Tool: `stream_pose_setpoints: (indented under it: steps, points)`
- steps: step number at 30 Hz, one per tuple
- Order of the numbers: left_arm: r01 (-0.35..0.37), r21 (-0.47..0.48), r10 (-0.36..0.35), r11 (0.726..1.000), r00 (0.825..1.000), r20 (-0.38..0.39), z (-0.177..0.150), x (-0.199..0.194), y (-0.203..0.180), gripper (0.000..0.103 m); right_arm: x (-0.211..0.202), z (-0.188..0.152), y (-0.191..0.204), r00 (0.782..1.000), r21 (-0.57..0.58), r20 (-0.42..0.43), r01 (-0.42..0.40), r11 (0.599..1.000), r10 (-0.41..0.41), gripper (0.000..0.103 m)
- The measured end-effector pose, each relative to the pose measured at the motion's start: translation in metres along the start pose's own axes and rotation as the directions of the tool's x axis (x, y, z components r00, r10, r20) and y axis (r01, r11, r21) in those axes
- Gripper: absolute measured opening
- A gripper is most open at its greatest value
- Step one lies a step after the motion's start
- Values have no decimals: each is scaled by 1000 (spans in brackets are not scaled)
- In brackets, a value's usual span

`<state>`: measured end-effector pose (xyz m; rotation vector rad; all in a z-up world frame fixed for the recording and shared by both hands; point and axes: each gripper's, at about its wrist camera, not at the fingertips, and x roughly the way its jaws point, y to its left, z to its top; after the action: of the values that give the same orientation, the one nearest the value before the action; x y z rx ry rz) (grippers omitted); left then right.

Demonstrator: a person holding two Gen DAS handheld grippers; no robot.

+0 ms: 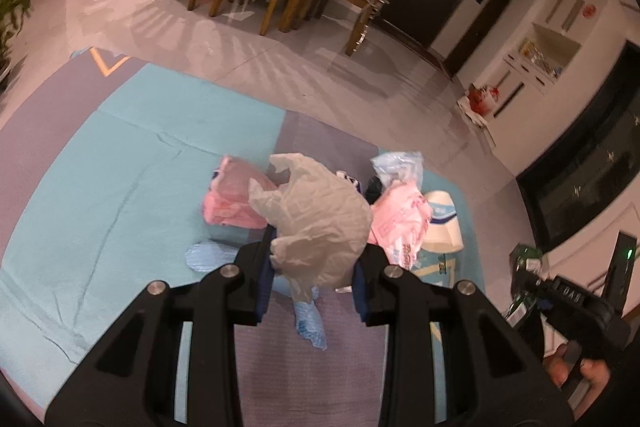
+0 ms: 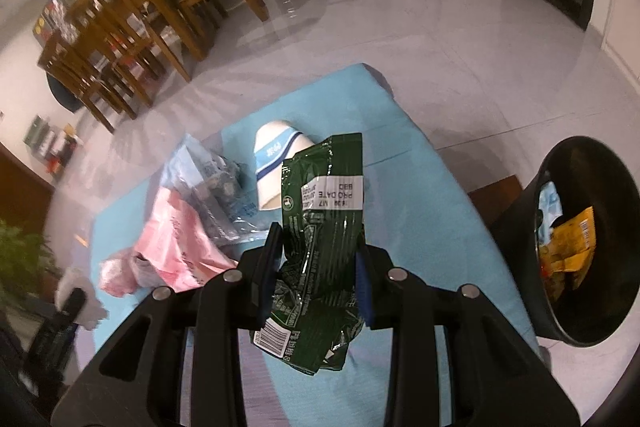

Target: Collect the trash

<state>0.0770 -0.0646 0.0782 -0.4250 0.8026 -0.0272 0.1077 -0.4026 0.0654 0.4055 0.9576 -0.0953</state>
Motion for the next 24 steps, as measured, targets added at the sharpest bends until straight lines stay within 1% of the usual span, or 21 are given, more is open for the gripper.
stream_pose_setpoints:
  steps: [4, 6, 9, 12, 16, 20, 22, 24]
  points:
    - [-19, 51, 18, 999, 1000, 15, -4, 0, -10, 33, -6, 2, 0, 999, -11, 34, 42, 999, -42, 33]
    - [3, 51, -3, 999, 1000, 7, -3, 2, -11, 33, -7, 2, -1, 998, -7, 38, 40, 999, -40, 33]
    - [11, 39, -11, 999, 1000, 10, -4, 1, -11, 33, -8, 4, -3, 998, -8, 43, 42, 999, -42, 33]
    - [11, 55, -12, 998, 1000, 15, -5, 0, -12, 33, -6, 2, -1, 997, -25, 46, 67, 997, -66, 33]
    - [-11, 78, 9, 997, 1000, 20, -6, 1, -15, 33, -7, 2, -3, 997, -8, 48, 58, 998, -57, 33]
    - [2, 69, -4, 998, 1000, 19, -7, -1, -17, 33, -7, 3, -5, 995, -3, 58, 82, 997, -82, 33]
    - [-7, 79, 5, 997, 1000, 29, -7, -2, -19, 33, -6, 3, -7, 995, 2, 50, 83, 997, -83, 33]
    - [2, 81, -4, 997, 1000, 26, -8, -2, -19, 33, -5, 4, -8, 996, 13, 47, 79, 997, -79, 33]
